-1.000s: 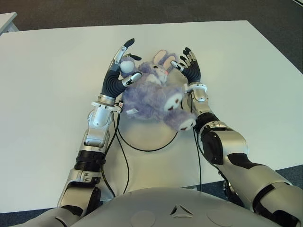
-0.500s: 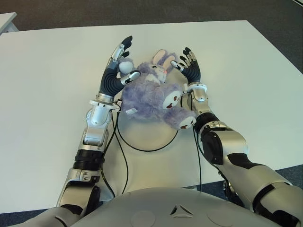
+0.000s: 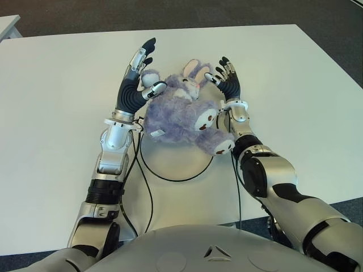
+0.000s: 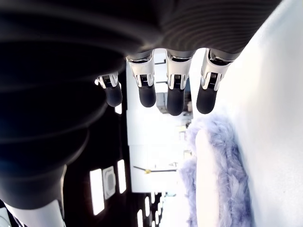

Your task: Put the doll into the plate.

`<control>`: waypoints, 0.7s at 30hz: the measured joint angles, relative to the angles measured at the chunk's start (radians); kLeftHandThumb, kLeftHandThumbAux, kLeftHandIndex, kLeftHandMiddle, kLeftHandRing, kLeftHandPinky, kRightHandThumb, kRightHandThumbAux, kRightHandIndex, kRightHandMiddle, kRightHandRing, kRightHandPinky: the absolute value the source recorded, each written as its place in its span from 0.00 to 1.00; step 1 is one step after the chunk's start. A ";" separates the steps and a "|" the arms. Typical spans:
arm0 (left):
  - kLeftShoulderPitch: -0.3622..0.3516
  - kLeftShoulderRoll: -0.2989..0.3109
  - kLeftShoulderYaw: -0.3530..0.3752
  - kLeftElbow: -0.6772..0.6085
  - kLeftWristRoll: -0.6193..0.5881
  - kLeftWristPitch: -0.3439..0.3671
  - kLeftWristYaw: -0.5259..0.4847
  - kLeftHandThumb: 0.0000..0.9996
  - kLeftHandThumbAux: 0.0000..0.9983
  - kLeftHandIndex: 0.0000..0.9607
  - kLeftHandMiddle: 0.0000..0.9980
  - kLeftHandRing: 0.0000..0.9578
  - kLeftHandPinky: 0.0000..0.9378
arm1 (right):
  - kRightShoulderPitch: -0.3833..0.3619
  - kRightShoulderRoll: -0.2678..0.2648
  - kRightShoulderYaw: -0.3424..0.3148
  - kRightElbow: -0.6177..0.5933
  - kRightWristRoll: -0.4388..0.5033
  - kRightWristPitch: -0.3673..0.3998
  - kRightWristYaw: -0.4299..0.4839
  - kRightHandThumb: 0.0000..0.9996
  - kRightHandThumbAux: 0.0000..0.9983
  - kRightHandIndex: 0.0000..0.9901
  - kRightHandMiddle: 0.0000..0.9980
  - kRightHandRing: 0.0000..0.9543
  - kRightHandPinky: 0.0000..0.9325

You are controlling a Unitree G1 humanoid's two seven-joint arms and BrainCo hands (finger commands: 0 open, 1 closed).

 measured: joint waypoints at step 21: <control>-0.008 0.010 0.022 -0.018 -0.046 -0.003 0.000 0.02 0.44 0.00 0.05 0.01 0.00 | 0.000 0.000 0.001 0.000 -0.001 0.000 -0.002 0.05 0.75 0.05 0.08 0.10 0.14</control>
